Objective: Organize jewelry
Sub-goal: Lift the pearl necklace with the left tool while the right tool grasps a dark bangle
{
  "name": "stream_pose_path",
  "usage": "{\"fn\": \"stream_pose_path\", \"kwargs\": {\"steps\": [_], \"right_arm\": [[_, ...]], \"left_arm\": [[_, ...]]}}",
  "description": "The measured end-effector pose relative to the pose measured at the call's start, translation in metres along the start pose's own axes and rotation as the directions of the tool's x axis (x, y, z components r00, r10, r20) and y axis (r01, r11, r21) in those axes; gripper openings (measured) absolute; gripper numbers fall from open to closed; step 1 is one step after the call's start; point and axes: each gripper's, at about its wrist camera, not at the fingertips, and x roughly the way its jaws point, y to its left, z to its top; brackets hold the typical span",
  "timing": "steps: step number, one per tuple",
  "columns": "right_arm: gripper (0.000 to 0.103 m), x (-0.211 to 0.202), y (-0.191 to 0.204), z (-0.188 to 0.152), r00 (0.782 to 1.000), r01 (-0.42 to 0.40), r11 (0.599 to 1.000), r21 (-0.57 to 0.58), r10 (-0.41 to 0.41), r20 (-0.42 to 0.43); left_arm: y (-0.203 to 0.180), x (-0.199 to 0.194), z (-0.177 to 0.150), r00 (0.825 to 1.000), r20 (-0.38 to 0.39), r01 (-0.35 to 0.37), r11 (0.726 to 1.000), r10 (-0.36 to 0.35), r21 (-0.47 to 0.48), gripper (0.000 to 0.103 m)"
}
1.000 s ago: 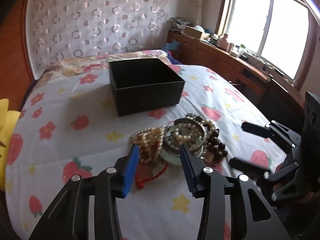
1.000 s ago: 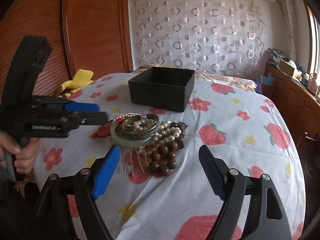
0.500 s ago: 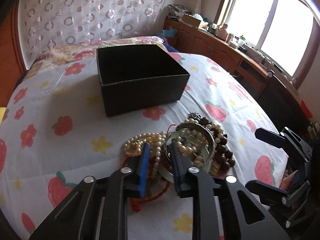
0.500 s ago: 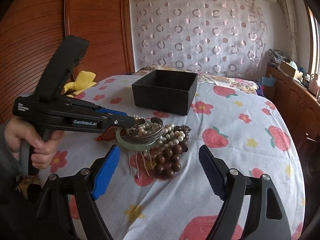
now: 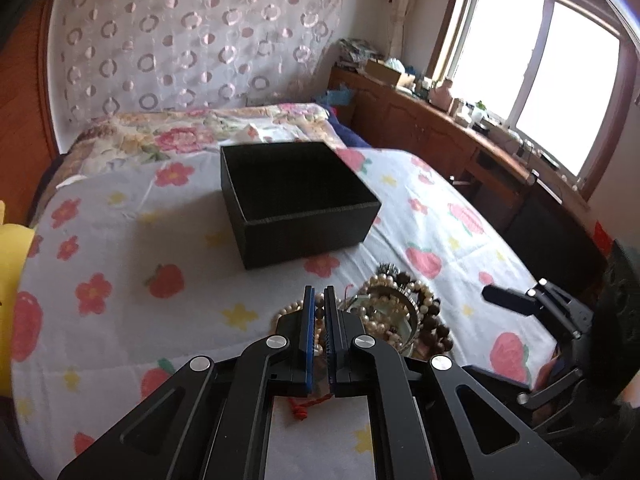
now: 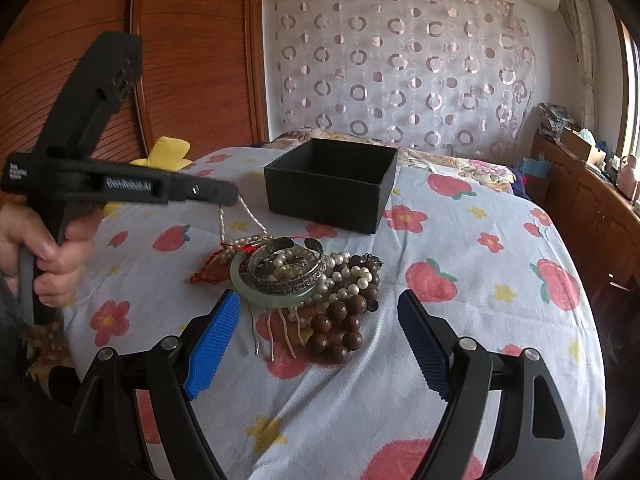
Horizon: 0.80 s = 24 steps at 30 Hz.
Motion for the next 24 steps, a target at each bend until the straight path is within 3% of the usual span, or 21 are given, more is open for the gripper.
{"fn": "stream_pose_path", "kwargs": {"steps": [13, 24], "right_arm": [[0.083, 0.032, 0.002, 0.024, 0.996, -0.051, 0.997, -0.063, 0.046, -0.081], [0.077, 0.067, 0.019, 0.041, 0.971, -0.157, 0.982, -0.101, 0.135, -0.197]], "left_arm": [[-0.006, -0.07, 0.035, 0.985, 0.174, -0.014, 1.0, 0.011, 0.015, 0.004], [-0.001, -0.117, 0.045, 0.964, 0.262, -0.052, 0.998, 0.043, 0.029, 0.004]]}}
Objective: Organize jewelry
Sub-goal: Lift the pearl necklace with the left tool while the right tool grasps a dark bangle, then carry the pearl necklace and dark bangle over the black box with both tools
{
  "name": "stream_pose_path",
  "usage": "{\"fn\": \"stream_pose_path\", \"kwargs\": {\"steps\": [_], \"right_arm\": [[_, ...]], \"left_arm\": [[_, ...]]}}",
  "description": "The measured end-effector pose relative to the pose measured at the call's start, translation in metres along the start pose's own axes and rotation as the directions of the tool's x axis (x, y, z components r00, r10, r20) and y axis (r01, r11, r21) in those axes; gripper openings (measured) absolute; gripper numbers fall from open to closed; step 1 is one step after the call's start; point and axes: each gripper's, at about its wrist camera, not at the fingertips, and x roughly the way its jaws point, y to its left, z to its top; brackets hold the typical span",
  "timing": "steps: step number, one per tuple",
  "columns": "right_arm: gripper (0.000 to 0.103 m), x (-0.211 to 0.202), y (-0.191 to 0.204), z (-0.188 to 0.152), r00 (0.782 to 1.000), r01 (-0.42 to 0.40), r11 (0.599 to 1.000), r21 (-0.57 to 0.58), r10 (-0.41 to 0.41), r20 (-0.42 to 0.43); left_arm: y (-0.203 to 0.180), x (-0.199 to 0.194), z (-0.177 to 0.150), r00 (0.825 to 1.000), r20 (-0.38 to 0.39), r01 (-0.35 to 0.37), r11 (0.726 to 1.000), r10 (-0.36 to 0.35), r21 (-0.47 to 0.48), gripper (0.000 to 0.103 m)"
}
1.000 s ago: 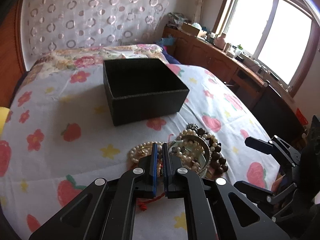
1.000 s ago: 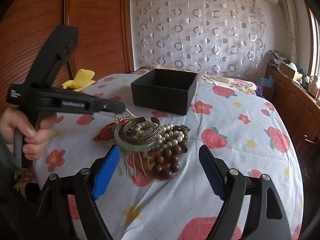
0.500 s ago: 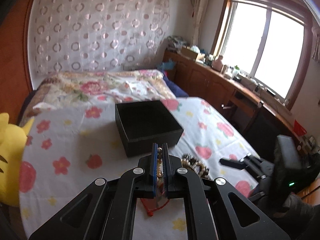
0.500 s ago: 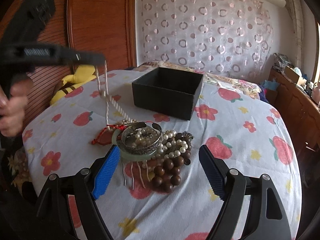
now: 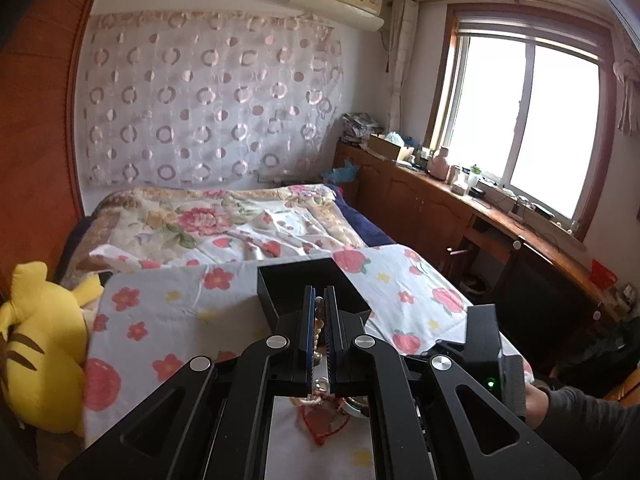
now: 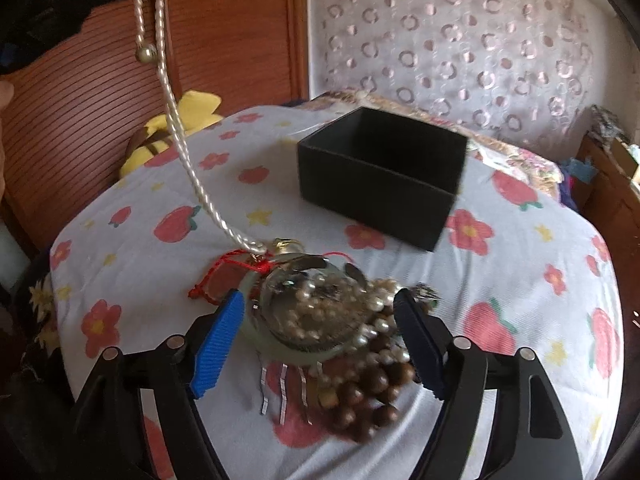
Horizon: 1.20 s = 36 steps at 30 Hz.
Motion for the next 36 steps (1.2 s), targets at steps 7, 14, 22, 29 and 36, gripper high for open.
{"fn": "stream_pose_path", "kwargs": {"steps": [7, 14, 22, 29, 36], "right_arm": [[0.071, 0.0, -0.003, 0.005, 0.999, -0.035, 0.999, 0.016, 0.035, -0.012], [0.028, -0.003, -0.016, 0.004, 1.0, -0.019, 0.998, 0.057, 0.02, -0.006], [0.006, -0.016, -0.017, 0.009, 0.999, 0.001, 1.0, 0.028, -0.002, 0.034], [0.005, -0.038, -0.015, 0.023, 0.996, 0.037, 0.999, -0.012, -0.036, 0.085], [0.005, -0.055, -0.035, 0.052, 0.983, 0.11, 0.994, -0.01, -0.107, 0.148]], "left_arm": [[0.004, -0.014, 0.005, 0.999, 0.025, -0.024, 1.0, 0.024, 0.017, 0.004], [0.007, -0.016, 0.006, 0.999, 0.032, -0.042, 0.999, 0.041, 0.016, 0.004], [0.007, -0.01, 0.003, 0.999, 0.019, -0.042, 0.999, 0.042, 0.016, 0.004], [0.001, -0.004, 0.012, 0.999, 0.028, -0.024, 1.0, 0.024, 0.008, 0.004], [-0.003, 0.002, 0.025, 0.999, 0.034, -0.031, 0.999, 0.031, 0.023, 0.004]]}}
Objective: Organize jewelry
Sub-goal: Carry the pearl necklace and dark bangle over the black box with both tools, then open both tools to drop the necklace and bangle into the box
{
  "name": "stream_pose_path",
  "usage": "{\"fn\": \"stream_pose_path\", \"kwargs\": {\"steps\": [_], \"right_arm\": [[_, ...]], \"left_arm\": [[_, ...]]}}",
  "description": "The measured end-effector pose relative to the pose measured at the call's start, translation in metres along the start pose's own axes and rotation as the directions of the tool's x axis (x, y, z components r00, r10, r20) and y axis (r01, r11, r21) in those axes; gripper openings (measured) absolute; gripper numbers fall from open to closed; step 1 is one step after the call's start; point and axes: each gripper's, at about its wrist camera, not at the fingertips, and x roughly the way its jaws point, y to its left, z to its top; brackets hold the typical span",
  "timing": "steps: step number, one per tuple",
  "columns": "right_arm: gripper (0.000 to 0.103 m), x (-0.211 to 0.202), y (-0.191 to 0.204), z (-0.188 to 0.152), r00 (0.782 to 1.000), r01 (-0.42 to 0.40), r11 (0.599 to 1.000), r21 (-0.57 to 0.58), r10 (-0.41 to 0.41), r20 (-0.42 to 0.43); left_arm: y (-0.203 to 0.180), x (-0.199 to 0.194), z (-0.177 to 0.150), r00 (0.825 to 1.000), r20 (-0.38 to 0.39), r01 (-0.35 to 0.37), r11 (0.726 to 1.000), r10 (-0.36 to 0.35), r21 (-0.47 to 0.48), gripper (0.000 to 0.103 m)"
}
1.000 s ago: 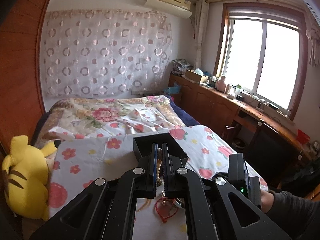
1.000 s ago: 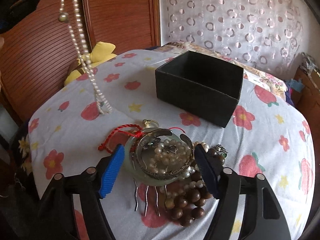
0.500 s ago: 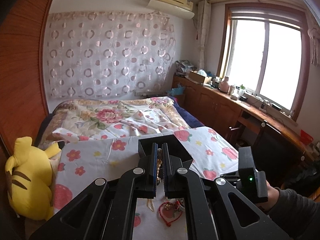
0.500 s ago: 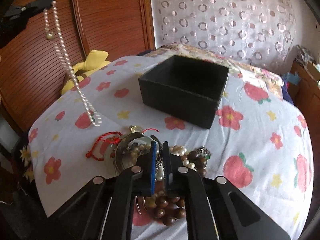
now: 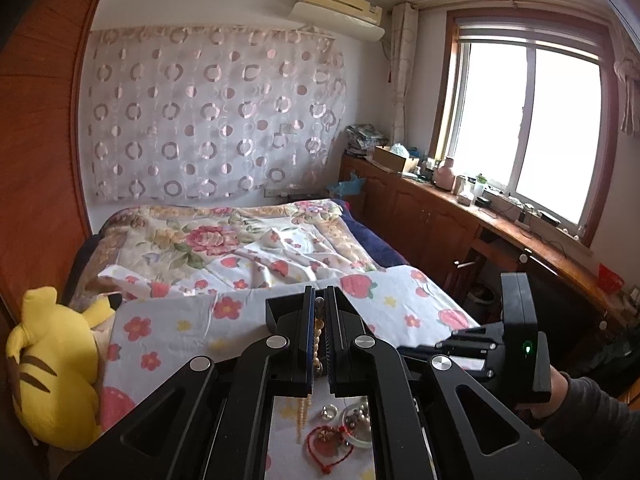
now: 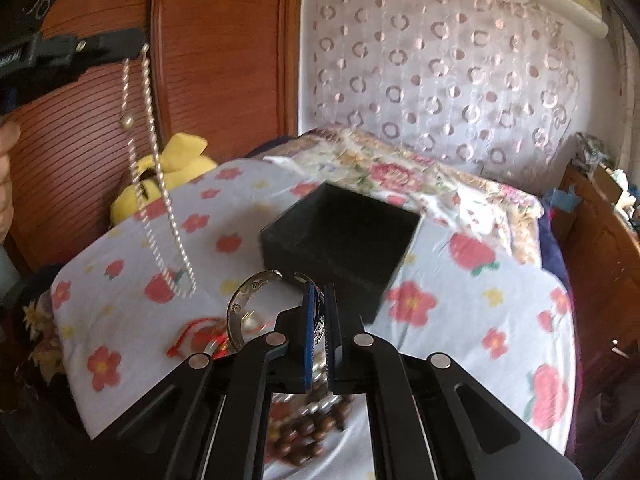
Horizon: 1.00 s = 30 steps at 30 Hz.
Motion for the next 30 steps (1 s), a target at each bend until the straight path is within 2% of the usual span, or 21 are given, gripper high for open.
{"fn": "stream_pose_path", "kwargs": {"steps": [6, 11, 18, 23, 25, 27, 30], "right_arm": [[0.005, 0.019, -0.02, 0.028, 0.999, 0.046, 0.998, 0.031, -0.046, 0.022], [0.006, 0.044, -0.029, 0.041, 0.998, 0.071, 0.996, 0.052, -0.07, -0.005], [0.006, 0.081, -0.033, 0.038, 0.996, 0.072, 0.995, 0.07, -0.068, -0.064], [0.008, 0.086, -0.027, 0.033, 0.995, 0.057, 0.997, 0.048, -0.053, -0.086], [0.014, 0.081, -0.026, 0.033, 0.994, 0.076, 0.997, 0.032, -0.073, -0.085], [0.03, 0.072, -0.029, 0.034, 0.995, 0.069, 0.997, 0.036, -0.067, -0.068], [0.03, 0.057, -0.031, 0.032, 0.997, 0.066, 0.997, 0.039, -0.064, -0.046]], "left_arm": [[-0.001, 0.012, 0.025, 1.0, 0.005, -0.006, 1.0, 0.006, 0.001, 0.004], [-0.007, 0.019, 0.049, 1.0, 0.017, -0.023, 1.0, 0.022, 0.019, 0.004], [-0.012, 0.031, 0.062, 0.999, 0.022, -0.04, 0.999, 0.04, 0.024, 0.004], [-0.013, 0.044, 0.065, 0.999, 0.006, -0.037, 0.999, 0.037, 0.019, 0.004], [-0.015, 0.051, 0.066, 0.999, -0.001, -0.043, 0.999, 0.043, 0.028, 0.004], [-0.017, 0.058, 0.07, 0.999, -0.008, -0.048, 0.998, 0.048, 0.036, 0.004], [-0.017, 0.066, 0.073, 0.999, -0.011, -0.04, 0.999, 0.041, 0.029, 0.004]]}}
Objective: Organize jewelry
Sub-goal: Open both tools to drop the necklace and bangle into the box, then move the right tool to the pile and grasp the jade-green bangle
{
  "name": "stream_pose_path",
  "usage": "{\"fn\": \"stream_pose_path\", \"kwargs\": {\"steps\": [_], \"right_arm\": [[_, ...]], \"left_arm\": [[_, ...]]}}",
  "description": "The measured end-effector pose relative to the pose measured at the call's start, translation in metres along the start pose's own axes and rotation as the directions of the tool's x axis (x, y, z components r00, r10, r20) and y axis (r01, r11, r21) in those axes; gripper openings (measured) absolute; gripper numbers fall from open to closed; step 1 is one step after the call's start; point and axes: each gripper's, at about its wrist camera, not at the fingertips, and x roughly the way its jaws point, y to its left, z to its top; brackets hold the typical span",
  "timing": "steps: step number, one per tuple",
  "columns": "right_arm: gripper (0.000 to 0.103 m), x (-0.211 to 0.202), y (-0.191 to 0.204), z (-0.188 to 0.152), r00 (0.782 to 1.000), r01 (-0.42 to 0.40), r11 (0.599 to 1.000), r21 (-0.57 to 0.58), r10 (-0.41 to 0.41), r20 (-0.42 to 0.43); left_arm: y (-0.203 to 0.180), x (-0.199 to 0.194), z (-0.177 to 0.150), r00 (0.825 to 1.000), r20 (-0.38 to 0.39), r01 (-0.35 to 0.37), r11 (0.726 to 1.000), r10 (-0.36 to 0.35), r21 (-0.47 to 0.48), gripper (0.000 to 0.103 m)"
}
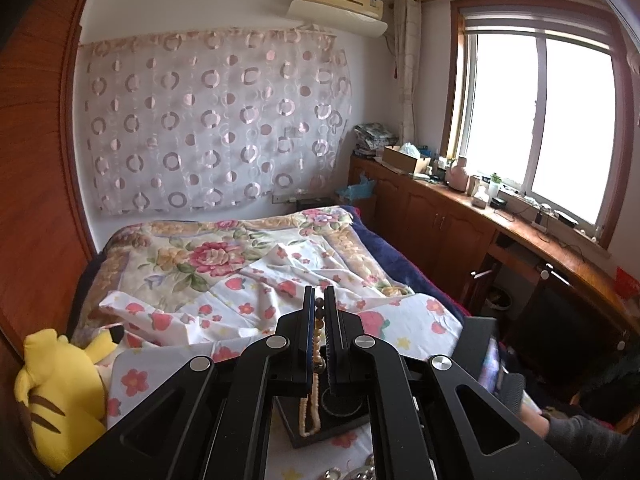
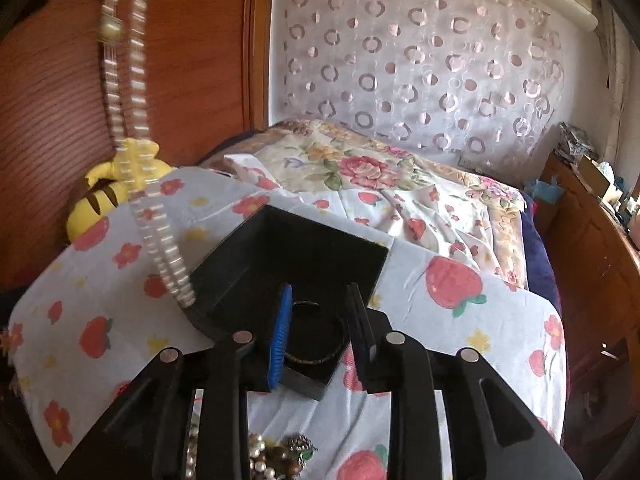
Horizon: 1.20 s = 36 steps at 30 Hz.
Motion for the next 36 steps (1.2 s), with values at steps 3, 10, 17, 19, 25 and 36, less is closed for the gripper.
{"fn": "stream_pose_path", "kwargs": {"steps": [3, 10, 17, 19, 25, 36], "right_arm": [[0.03, -0.016, -0.005, -0.004, 1.0, -0.007, 1.0, 0.001, 0.006, 0.025], [0.03, -0.033, -0.002, -0.014, 0.999, -0.006, 1.0, -0.023, 0.007, 0.054], [0.03, -0.03, -0.003, -0.03, 0.998, -0.028, 1.0, 0.009, 0.028, 0.048], [0.03, -0.03, -0.004, -0.033, 0.998, -0.035, 0.999, 0.015, 0.034, 0.049], [0.03, -0.037, -0.003, -0.043, 0.997, -0.055, 0.998, 0.033, 0.052, 0.063], [0.045, -0.051, 0.026, -0.066, 0.99, -0.124, 0.992, 0.01, 0.123, 0.067]], "left_arm": [[-0.003, 0.014, 0.005, 1.0, -0.01, 0.002, 1.0, -0.002, -0.002, 0.004], [-0.005, 0.047, -0.01, 0.998, -0.059, -0.007, 1.0, 0.006, -0.011, 0.004], [0.007, 0.09, -0.054, 0.984, -0.17, -0.043, 0.999, 0.042, -0.003, 0.004], [0.01, 0.097, -0.064, 0.98, -0.193, -0.048, 0.999, 0.046, -0.006, 0.004], [0.015, 0.099, -0.092, 0.974, -0.218, -0.061, 0.998, 0.06, 0.002, 0.015], [0.023, 0.051, -0.13, 0.984, -0.15, -0.093, 0.996, 0.094, 0.012, 0.083]]}}
